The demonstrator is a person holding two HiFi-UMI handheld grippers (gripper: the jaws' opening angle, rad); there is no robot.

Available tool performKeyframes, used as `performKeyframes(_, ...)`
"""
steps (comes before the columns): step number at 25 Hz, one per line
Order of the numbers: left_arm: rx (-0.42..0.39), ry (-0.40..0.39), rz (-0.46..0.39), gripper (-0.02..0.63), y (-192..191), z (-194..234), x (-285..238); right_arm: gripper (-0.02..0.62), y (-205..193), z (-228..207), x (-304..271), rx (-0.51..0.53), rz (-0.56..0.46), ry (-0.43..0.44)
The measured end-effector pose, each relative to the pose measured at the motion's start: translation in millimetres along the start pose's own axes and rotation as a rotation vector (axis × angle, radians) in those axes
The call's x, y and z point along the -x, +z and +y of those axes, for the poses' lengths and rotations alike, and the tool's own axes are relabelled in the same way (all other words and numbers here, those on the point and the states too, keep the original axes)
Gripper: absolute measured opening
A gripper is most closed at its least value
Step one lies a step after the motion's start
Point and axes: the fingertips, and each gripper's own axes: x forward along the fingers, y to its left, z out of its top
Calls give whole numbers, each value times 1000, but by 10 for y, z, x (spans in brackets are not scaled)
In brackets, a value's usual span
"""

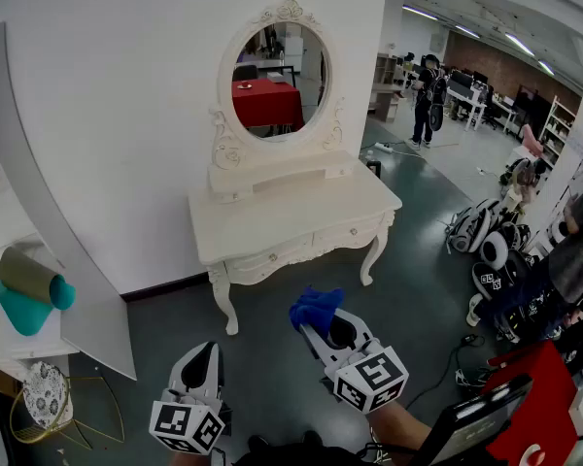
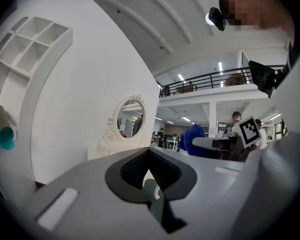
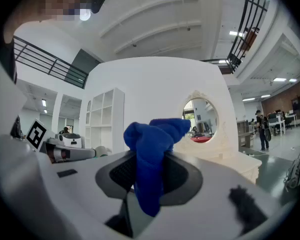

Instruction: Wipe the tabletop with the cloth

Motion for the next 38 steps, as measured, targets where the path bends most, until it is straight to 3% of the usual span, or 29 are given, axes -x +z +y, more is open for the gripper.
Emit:
performKeyframes(18,-5,-14,-10,6,47,194,107,124,24,103,-133,-50,-23,-34)
performKeyframes(31,-16,-68,-13,6,83,630,136,126,-10,314,-451,-68,-31,-84)
performKeyframes(38,-13,-39,-17,6,116,895,-77,126,-22,186,-766,-69,-26,-71)
